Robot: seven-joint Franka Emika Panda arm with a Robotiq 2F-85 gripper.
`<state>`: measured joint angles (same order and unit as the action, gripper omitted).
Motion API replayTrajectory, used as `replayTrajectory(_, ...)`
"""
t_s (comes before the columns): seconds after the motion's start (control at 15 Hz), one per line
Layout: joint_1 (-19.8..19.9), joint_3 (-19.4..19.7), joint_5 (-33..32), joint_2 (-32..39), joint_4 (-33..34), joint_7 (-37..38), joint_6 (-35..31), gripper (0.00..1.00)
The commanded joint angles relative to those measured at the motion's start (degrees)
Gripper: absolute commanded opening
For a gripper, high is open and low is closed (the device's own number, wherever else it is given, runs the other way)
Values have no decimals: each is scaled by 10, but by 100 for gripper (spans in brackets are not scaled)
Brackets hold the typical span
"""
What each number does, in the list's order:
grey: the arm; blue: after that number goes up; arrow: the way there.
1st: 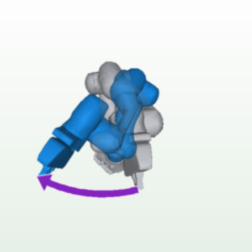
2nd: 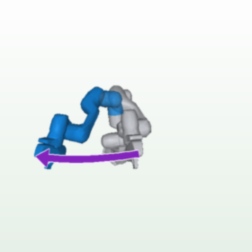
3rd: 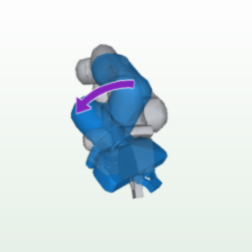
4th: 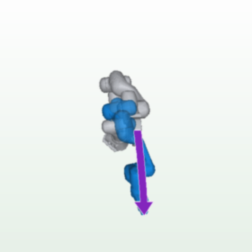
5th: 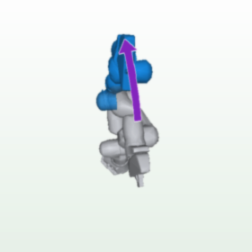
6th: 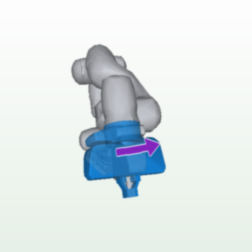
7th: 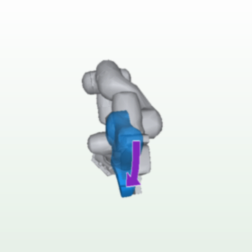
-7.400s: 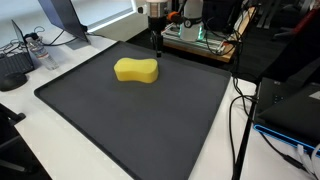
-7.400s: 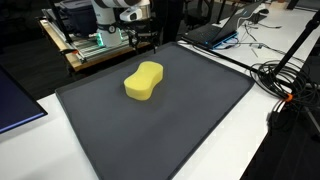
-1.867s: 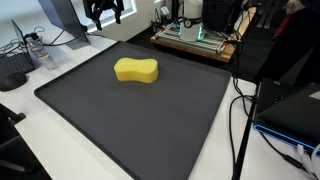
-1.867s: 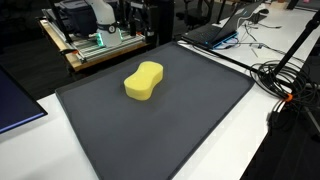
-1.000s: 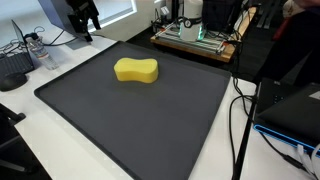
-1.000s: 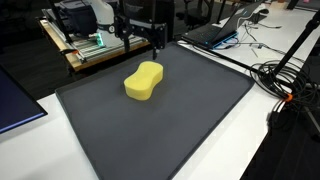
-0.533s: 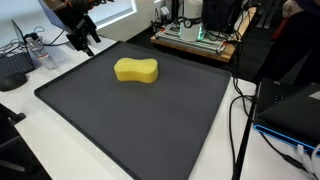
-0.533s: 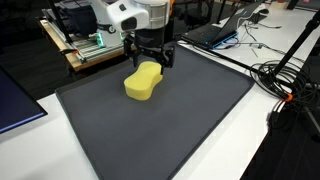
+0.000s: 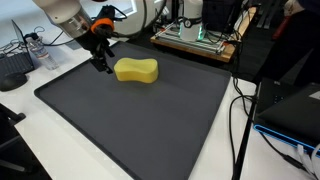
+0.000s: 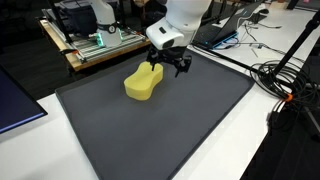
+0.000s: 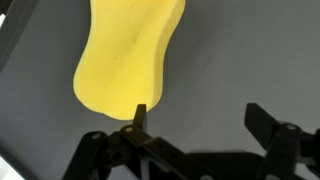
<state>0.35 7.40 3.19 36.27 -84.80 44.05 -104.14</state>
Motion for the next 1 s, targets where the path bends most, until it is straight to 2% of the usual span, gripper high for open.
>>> replayTrajectory(0.0, -46, 10, -34, -2, -20, 83, 8, 100)
replayTrajectory(0.2, -70, 10, -51, -16, -59, 151, -8, 100)
replayTrajectory(0.47, -73, 7, -50, -54, -135, 212, -42, 100)
replayTrajectory(0.93, -68, 1, -54, -167, -338, 246, -206, 100)
